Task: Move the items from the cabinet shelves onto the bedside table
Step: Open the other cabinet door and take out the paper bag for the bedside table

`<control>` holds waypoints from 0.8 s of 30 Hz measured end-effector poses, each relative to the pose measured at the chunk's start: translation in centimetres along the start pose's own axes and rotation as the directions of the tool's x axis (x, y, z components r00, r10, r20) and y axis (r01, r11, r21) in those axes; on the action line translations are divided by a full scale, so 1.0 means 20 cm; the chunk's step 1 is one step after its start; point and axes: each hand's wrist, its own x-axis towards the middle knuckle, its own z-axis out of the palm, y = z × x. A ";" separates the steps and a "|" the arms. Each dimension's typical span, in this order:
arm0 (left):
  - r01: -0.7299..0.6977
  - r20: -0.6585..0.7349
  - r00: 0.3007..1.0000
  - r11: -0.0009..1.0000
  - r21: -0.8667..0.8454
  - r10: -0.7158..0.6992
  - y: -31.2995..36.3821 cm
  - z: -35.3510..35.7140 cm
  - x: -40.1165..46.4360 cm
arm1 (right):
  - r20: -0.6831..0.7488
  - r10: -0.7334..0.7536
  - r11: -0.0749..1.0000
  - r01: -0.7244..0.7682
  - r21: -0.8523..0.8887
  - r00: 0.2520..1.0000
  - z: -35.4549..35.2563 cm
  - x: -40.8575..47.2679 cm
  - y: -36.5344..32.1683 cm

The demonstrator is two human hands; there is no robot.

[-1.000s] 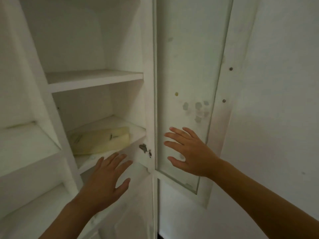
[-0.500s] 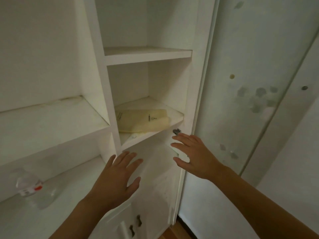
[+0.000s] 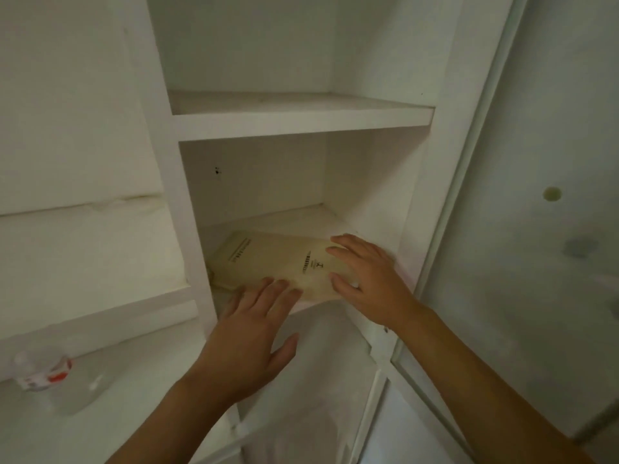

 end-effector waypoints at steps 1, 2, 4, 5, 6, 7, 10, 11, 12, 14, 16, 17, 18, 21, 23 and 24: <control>0.035 -0.002 0.999 0.999 0.016 -0.035 0.00 0.02 0.03 | -0.009 0.002 1.000 -0.002 0.020 1.000 0.02 0.05 0.02; 0.062 -0.002 0.998 0.998 0.029 -0.062 0.00 0.04 0.06 | -0.018 0.001 0.999 -0.001 0.036 1.000 0.04 0.09 0.04; 0.090 0.003 0.996 0.994 0.054 -0.090 0.00 0.07 0.11 | -0.028 -0.010 0.998 0.012 0.054 1.000 0.09 0.17 0.06; 0.098 0.005 0.995 0.993 0.063 -0.099 0.00 0.09 0.13 | -0.019 -0.019 0.998 0.020 0.052 1.000 0.12 0.21 0.08; 0.108 0.008 0.994 0.992 0.067 -0.109 -0.01 0.10 0.15 | 0.000 -0.028 0.999 0.028 0.044 1.000 0.14 0.23 0.09; 0.121 0.012 0.993 0.991 0.065 -0.122 -0.01 0.11 0.16 | 0.027 -0.036 0.999 0.035 0.036 0.999 0.16 0.25 0.10; 0.160 0.032 0.986 0.986 0.040 -0.162 -0.04 0.13 0.18 | 0.126 -0.032 0.998 0.025 0.055 0.991 0.23 0.30 0.14; 0.167 0.035 0.985 0.985 0.033 -0.168 -0.05 0.13 0.18 | 0.157 -0.023 0.998 0.013 0.066 0.987 0.25 0.30 0.15; 0.170 0.036 0.985 0.985 0.026 -0.171 -0.05 0.14 0.18 | 0.183 -0.013 0.997 0.000 0.073 0.983 0.26 0.31 0.16; 0.176 0.039 0.984 0.984 0.011 -0.176 -0.05 0.14 0.18 | 0.211 0.006 0.997 -0.023 0.079 0.977 0.28 0.32 0.17; 0.174 0.035 0.984 0.985 0.002 -0.174 -0.05 0.14 0.18 | 0.223 0.013 0.997 -0.031 0.077 0.975 0.28 0.32 0.17; 0.172 0.034 0.985 0.985 -0.002 -0.172 -0.05 0.13 0.18 | 0.229 0.016 0.997 -0.034 0.073 0.973 0.28 0.32 0.17; 0.172 0.033 0.985 0.985 -0.006 -0.171 -0.05 0.13 0.17 | 0.235 0.020 0.997 -0.037 0.069 0.972 0.28 0.32 0.16; 0.161 0.018 0.987 0.987 -0.021 -0.161 -0.05 0.13 0.16 | 0.245 0.045 0.995 -0.064 0.072 0.969 0.26 0.29 0.14; 0.147 0.005 0.989 0.989 -0.030 -0.147 -0.05 0.13 0.15 | 0.244 0.065 0.993 -0.086 0.078 0.968 0.24 0.25 0.12; 0.136 -0.004 0.991 0.990 -0.036 -0.136 -0.05 0.13 0.14 | 0.239 0.074 0.992 -0.095 0.078 0.968 0.23 0.21 0.11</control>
